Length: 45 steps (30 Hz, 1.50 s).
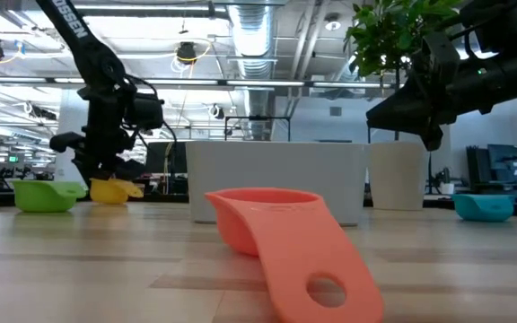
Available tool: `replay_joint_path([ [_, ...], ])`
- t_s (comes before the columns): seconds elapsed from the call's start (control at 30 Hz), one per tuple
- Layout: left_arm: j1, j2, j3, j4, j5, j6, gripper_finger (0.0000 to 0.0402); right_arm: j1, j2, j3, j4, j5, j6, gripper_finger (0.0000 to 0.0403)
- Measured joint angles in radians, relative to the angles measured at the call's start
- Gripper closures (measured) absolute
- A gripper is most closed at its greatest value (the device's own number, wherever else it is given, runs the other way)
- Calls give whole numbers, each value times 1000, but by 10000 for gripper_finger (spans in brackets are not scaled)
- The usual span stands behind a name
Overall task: Nest measuring cups in basket
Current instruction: Stack the yellow measuring cup on top of the red measuring cup
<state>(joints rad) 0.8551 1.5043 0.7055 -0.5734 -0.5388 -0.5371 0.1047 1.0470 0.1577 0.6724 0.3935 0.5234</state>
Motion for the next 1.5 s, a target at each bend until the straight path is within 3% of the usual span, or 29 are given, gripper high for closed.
replay_joint_path([
  [0.13, 0, -53, 0, -3, 3, 4, 395, 0, 0, 0, 0, 0, 0, 294],
  [0.33, -7, -166, 0, -51, 57, 20, 399, 0, 0, 0, 0, 1, 0, 294],
  [0.53, -112, -348, 0, -214, 137, -85, 400, 0, 0, 0, 2, 1, 0, 294],
  [0.67, -299, -515, 0, -432, 210, -306, 401, 0, 0, 0, 2, 0, 0, 294],
  [0.77, -492, -638, 0, -568, 271, -561, 401, -2, 0, 0, 5, 1, -7, 294],
  [0.87, -723, -721, 0, -614, 294, -820, 401, -2, 0, 0, 8, 1, -9, 294],
  [0.93, -866, -741, 0, -605, 255, -950, 401, 0, 0, 0, 9, 0, -9, 294],
  [1.07, -1078, -702, 0, -554, 147, -1131, 401, 0, 0, 0, 2, -38, -8, 294],
  [1.27, -1247, -505, 7, -415, 114, -1238, 401, 48, 0, 0, -57, -75, -8, 294],
  [1.5, -1399, -229, 216, -513, 125, -1371, 401, 118, 0, 0, -66, -72, -7, 294],
])
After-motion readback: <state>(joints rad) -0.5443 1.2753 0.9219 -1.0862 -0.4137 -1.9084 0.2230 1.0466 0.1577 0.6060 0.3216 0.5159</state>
